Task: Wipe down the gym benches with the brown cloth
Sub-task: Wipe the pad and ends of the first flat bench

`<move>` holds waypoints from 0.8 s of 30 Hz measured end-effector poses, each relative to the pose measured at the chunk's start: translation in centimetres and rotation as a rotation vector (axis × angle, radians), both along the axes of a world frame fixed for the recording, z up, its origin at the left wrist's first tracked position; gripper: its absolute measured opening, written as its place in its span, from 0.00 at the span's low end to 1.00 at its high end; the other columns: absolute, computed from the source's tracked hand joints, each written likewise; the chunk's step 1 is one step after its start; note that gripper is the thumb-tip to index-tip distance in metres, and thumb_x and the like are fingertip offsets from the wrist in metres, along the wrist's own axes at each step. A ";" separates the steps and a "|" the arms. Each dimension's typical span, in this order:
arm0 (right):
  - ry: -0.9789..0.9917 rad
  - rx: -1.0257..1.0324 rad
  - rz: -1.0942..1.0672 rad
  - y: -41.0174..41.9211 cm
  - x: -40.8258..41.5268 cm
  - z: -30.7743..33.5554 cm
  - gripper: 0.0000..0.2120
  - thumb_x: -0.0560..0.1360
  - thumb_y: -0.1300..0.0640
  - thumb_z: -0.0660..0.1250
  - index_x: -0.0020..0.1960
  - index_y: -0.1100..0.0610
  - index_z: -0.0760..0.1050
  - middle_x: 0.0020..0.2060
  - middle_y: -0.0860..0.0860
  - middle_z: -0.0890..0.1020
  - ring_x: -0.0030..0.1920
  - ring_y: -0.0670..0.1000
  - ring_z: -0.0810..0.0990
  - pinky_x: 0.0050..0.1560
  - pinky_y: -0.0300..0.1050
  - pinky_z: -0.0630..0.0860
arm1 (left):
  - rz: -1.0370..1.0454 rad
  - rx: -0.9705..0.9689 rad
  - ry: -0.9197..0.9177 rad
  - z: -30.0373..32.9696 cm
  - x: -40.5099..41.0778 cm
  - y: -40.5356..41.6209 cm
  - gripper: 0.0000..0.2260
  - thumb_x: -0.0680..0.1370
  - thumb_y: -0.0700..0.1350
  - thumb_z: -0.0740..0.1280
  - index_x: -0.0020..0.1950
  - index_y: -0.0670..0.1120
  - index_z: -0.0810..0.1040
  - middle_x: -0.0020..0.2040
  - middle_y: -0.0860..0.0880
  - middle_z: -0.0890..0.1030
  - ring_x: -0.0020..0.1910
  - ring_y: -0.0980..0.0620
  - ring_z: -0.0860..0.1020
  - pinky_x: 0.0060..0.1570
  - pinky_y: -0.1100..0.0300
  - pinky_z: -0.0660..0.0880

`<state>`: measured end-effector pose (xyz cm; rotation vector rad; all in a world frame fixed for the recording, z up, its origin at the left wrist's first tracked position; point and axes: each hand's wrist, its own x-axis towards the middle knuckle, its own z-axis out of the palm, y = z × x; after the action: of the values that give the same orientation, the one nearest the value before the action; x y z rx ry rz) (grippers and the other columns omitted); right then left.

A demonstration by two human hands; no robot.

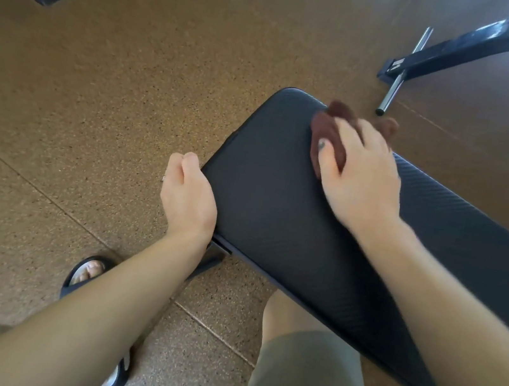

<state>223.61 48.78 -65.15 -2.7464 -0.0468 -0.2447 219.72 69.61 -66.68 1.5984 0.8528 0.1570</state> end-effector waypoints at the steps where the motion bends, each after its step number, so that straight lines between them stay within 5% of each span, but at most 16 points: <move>1: -0.016 -0.013 0.003 -0.3 -2.6 -0.2 0.23 0.83 0.44 0.58 0.74 0.52 0.74 0.72 0.55 0.75 0.72 0.59 0.71 0.73 0.56 0.66 | -0.001 0.013 -0.003 -0.1 0.0 0.0 0.14 0.83 0.49 0.55 0.38 0.51 0.61 0.38 0.54 0.64 0.38 0.50 0.63 0.46 0.50 0.62; 6: -0.018 -0.037 0.175 2.9 -4.0 -0.2 0.24 0.83 0.44 0.56 0.74 0.51 0.75 0.74 0.55 0.75 0.76 0.58 0.70 0.77 0.56 0.61 | 0.016 0.089 -0.015 -0.2 0.2 -0.4 0.13 0.83 0.46 0.55 0.39 0.48 0.62 0.37 0.52 0.66 0.38 0.50 0.64 0.43 0.51 0.62; 10: -0.060 -0.087 0.432 9.2 3.4 0.1 0.18 0.81 0.44 0.59 0.62 0.50 0.83 0.60 0.50 0.83 0.65 0.54 0.78 0.69 0.51 0.67 | 0.023 0.133 0.000 -0.4 0.4 -0.2 0.13 0.83 0.45 0.54 0.38 0.48 0.61 0.37 0.51 0.66 0.39 0.48 0.64 0.44 0.50 0.62; 13: 0.003 -0.146 0.362 10.6 7.3 0.7 0.19 0.82 0.42 0.56 0.55 0.50 0.83 0.52 0.49 0.84 0.58 0.54 0.80 0.65 0.50 0.68 | 0.029 0.115 0.011 0.1 0.5 -0.5 0.14 0.83 0.44 0.53 0.38 0.48 0.60 0.37 0.51 0.64 0.35 0.51 0.61 0.38 0.52 0.60; 19: 0.059 -0.028 0.161 5.6 9.1 0.9 0.20 0.83 0.40 0.54 0.65 0.47 0.78 0.61 0.49 0.81 0.65 0.54 0.76 0.59 0.50 0.71 | 0.036 0.103 0.043 0.0 0.5 -0.5 0.14 0.83 0.46 0.54 0.37 0.48 0.61 0.37 0.51 0.66 0.35 0.51 0.63 0.38 0.52 0.62; 24: 0.260 0.054 -0.117 -2.1 6.5 2.1 0.21 0.82 0.36 0.52 0.60 0.47 0.77 0.58 0.50 0.83 0.61 0.59 0.78 0.54 0.51 0.70 | 0.020 0.127 0.018 -0.3 0.6 -0.4 0.13 0.83 0.46 0.54 0.37 0.48 0.62 0.37 0.51 0.67 0.36 0.51 0.64 0.42 0.51 0.63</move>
<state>230.11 46.71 -63.03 -2.7067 0.1873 0.0800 220.30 69.24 -66.93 1.7125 0.8872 0.2150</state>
